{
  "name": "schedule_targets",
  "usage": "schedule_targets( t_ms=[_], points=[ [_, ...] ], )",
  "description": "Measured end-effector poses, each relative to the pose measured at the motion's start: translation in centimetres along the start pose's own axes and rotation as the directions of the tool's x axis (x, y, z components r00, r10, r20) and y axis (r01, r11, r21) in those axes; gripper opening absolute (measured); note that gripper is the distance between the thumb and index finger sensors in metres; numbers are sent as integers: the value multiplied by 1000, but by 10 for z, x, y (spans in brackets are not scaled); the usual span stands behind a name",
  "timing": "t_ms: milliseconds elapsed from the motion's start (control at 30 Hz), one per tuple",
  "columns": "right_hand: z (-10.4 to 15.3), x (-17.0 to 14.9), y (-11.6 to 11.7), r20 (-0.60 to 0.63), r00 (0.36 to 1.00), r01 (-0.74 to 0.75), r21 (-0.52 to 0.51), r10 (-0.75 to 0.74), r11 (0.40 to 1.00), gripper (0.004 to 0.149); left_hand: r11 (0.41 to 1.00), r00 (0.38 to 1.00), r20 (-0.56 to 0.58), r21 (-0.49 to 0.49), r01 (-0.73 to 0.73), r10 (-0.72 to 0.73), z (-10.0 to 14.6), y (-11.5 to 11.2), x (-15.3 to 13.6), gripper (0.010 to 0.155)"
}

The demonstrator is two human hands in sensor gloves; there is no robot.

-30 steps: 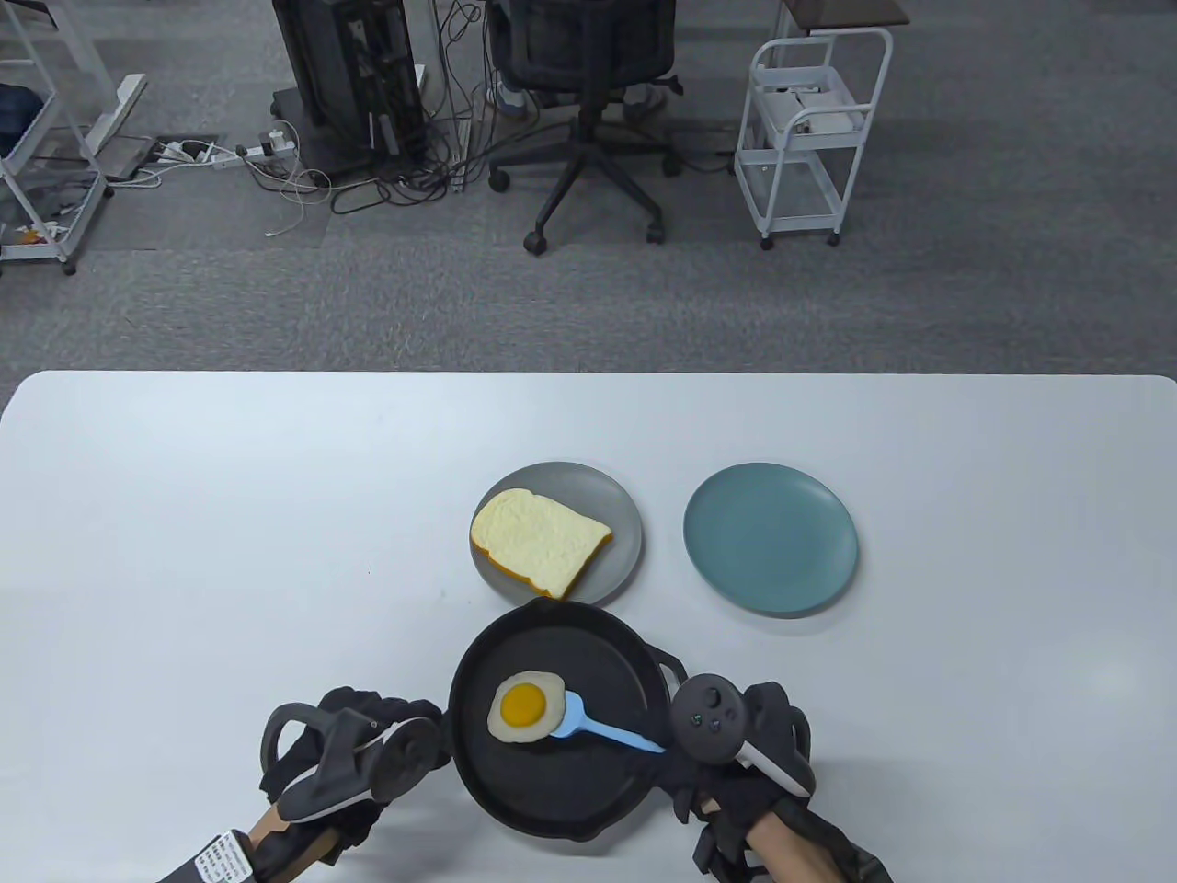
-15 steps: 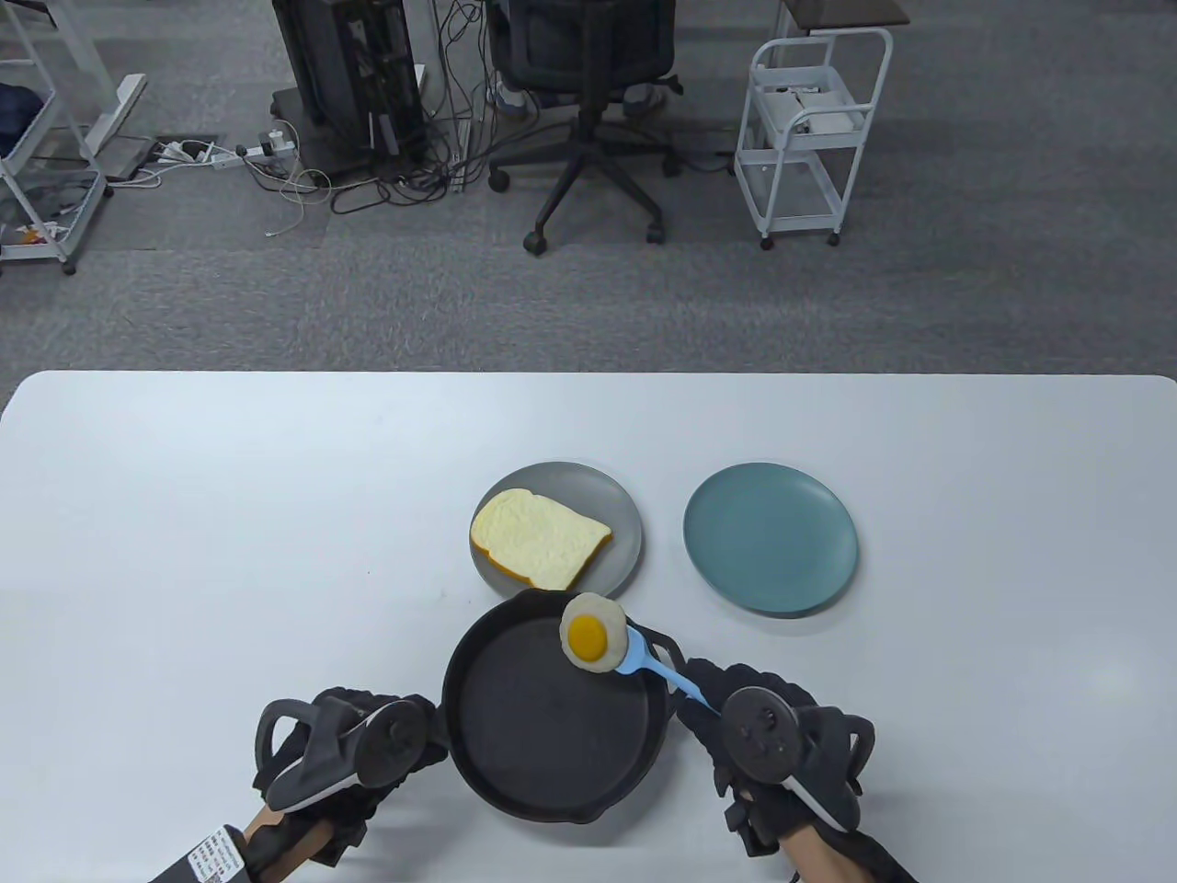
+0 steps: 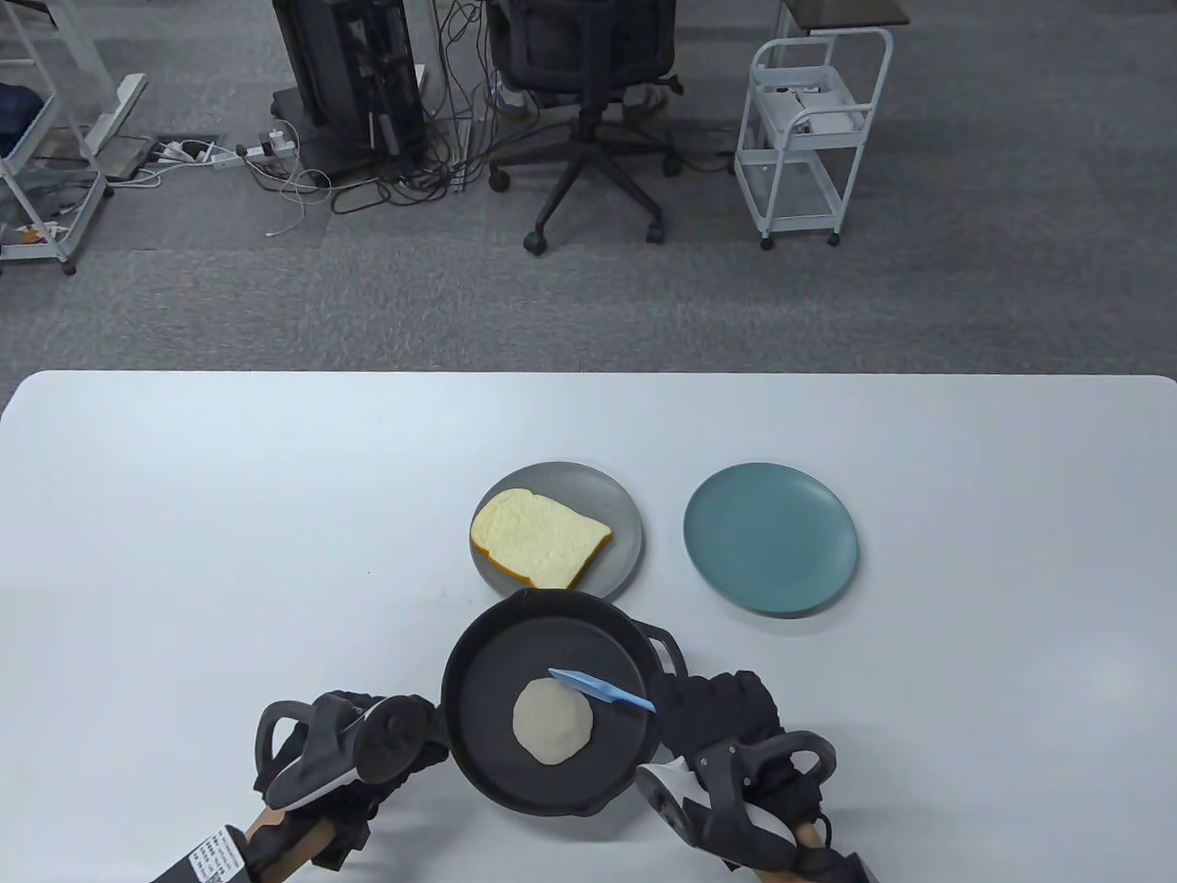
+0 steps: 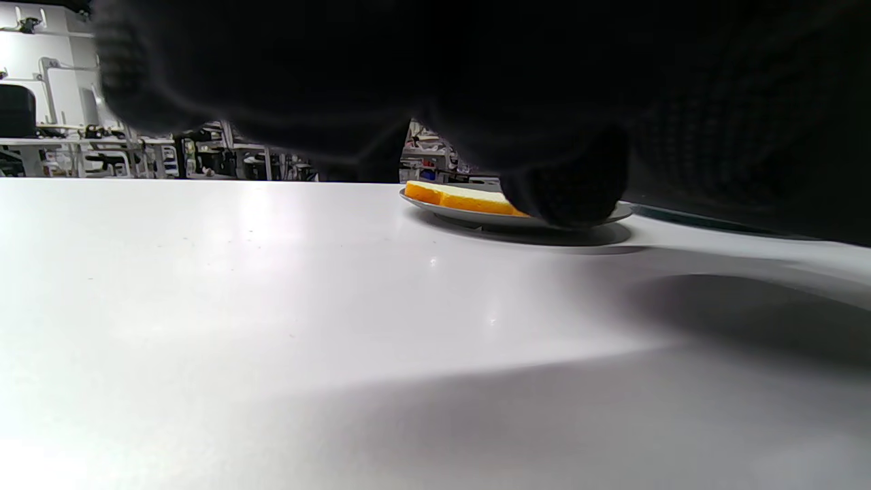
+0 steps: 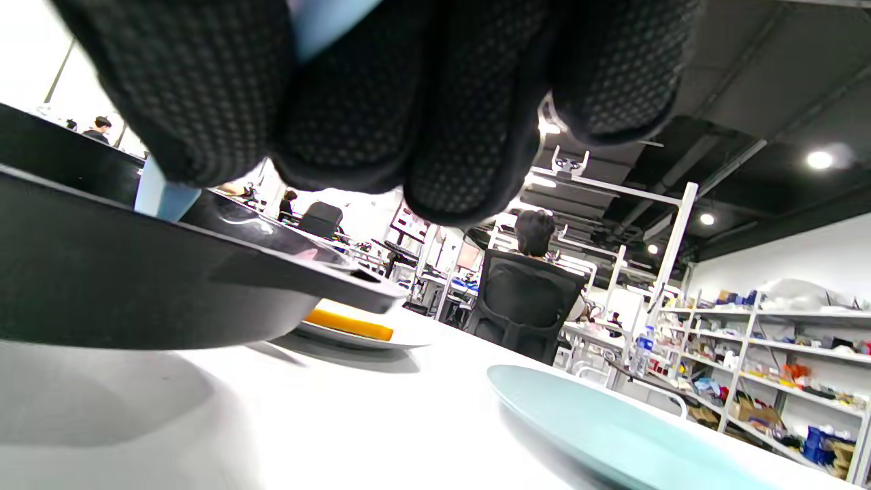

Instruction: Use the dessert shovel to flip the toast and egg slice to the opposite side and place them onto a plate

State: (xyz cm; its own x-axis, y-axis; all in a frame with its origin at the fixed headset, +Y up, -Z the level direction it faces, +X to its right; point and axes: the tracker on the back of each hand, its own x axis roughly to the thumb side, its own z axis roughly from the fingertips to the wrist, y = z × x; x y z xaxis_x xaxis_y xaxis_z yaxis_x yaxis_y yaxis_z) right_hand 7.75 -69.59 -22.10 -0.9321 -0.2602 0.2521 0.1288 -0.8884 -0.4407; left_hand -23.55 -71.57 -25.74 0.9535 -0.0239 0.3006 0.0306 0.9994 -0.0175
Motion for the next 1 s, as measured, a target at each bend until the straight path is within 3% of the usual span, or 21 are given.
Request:
schedule_targets(
  t_ms=[200,367,567,800,1000],
  points=[
    [-3,-7,3,-62,997,50,45,-47,998,52,1000,1000,-7,-2,7,-7,0,1,-1,47],
    [-4,-26,13,-165,968,214,144,-190,966,53,999,999,-2,21,43,-43,1,2,0,47],
    [-6,-44,21,-232,949,273,272,-212,923,52,997,998,-2,49,57,-57,2,3,0,47],
    [-7,-38,27,-165,914,406,389,-371,827,52,994,998,-15,79,69,-68,4,4,0,47],
    [-8,-31,32,-211,863,502,456,-459,734,53,994,997,2,71,81,-81,5,1,4,48]
  ],
)
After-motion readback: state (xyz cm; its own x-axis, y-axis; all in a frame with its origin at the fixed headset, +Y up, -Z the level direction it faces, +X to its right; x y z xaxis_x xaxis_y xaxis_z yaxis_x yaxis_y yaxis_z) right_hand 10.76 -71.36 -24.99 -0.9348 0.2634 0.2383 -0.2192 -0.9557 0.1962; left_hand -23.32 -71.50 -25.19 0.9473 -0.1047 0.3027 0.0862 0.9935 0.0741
